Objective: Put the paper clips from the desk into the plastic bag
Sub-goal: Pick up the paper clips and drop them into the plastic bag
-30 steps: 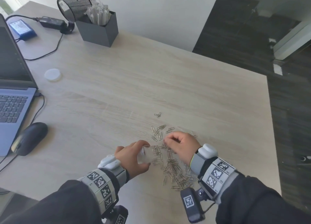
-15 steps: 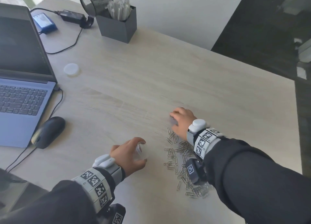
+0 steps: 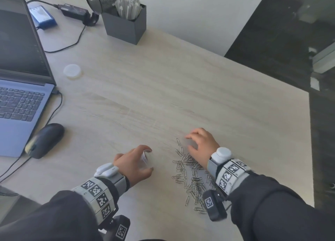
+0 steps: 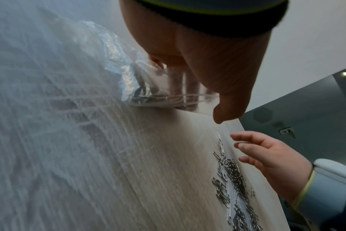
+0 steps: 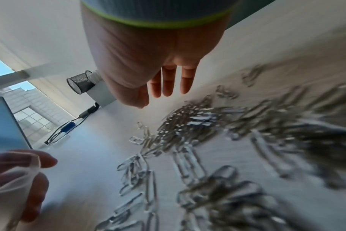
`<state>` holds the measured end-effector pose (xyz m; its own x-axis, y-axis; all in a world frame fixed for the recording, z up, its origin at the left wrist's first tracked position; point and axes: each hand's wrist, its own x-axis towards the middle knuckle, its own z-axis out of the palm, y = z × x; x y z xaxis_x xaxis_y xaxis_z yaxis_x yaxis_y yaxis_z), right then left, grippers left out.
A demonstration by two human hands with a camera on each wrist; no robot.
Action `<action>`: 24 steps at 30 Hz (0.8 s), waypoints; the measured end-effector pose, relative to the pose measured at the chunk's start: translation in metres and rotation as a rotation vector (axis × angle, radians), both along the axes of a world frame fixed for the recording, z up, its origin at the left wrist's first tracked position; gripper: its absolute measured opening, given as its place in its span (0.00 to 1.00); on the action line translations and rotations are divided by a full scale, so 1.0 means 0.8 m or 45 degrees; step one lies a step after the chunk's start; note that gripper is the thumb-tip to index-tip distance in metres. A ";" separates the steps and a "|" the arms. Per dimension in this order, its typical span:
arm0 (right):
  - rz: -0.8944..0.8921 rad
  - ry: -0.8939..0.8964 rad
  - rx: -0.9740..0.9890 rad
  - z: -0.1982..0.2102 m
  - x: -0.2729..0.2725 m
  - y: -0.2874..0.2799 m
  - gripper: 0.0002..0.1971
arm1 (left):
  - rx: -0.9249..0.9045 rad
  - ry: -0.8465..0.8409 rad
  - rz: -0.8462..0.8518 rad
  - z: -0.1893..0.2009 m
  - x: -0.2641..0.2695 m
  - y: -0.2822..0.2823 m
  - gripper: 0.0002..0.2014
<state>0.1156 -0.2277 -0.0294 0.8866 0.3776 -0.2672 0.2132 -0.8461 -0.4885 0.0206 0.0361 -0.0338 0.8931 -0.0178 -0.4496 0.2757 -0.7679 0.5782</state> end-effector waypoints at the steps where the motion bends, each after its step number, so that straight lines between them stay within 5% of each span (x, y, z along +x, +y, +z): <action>1: 0.007 0.001 -0.011 -0.002 0.004 0.010 0.18 | 0.004 0.001 -0.001 0.001 -0.001 -0.001 0.30; 11: 0.341 -0.048 -0.023 -0.016 -0.032 0.021 0.13 | 0.009 0.002 -0.007 0.003 -0.008 -0.013 0.29; 18: 0.308 0.041 -0.084 0.002 -0.048 -0.024 0.09 | 0.027 -0.016 -0.016 0.006 -0.012 -0.026 0.29; 24: 0.311 0.054 -0.072 0.009 -0.065 0.025 0.22 | 0.056 -0.038 -0.022 0.010 -0.018 -0.034 0.30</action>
<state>0.0633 -0.2073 -0.0226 0.7585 0.5623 -0.3294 0.3947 -0.7986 -0.4545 0.0066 0.0092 -0.0261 0.9059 -0.0138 -0.4232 0.2455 -0.7971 0.5516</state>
